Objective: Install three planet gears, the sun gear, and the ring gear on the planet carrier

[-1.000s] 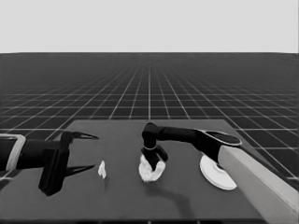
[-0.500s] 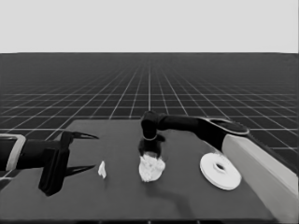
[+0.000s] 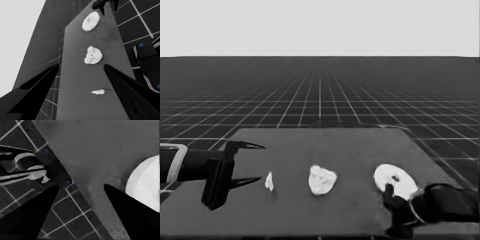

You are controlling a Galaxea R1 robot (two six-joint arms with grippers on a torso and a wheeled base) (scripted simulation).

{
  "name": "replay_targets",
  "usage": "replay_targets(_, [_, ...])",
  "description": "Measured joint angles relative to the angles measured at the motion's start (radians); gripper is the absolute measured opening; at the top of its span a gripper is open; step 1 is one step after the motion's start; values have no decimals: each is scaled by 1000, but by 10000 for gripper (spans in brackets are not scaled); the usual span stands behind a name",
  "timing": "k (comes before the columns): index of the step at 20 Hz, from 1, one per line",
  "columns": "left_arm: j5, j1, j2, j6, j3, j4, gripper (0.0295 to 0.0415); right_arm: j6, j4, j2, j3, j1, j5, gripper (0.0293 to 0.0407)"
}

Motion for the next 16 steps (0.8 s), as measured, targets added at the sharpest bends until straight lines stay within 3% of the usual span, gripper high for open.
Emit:
replay_targets(2, [0, 0, 0, 0, 0, 0, 385, -85, -43, -132, 116, -29, 29, 385])
replay_targets(6, [0, 0, 0, 0, 0, 0, 385, -125, -63, -190, 169, -41, 42, 385])
replay_targets(7, [0, 0, 0, 0, 0, 0, 385, 80, 351, -157, -78, 252, 9, 396])
replay_targets(8, [0, 0, 0, 0, 0, 0, 385, 187, 475, -63, -330, 350, -88, 393])
replay_targets(9, [0, 0, 0, 0, 0, 0, 385, 245, 511, 20, -508, 371, -157, 389])
replay_targets(11, [0, 0, 0, 0, 0, 0, 385, 285, 534, 117, -707, 378, -222, 385])
replay_targets(16, [0, 0, 0, 0, 0, 0, 385, 295, 542, 176, -825, 377, -254, 385])
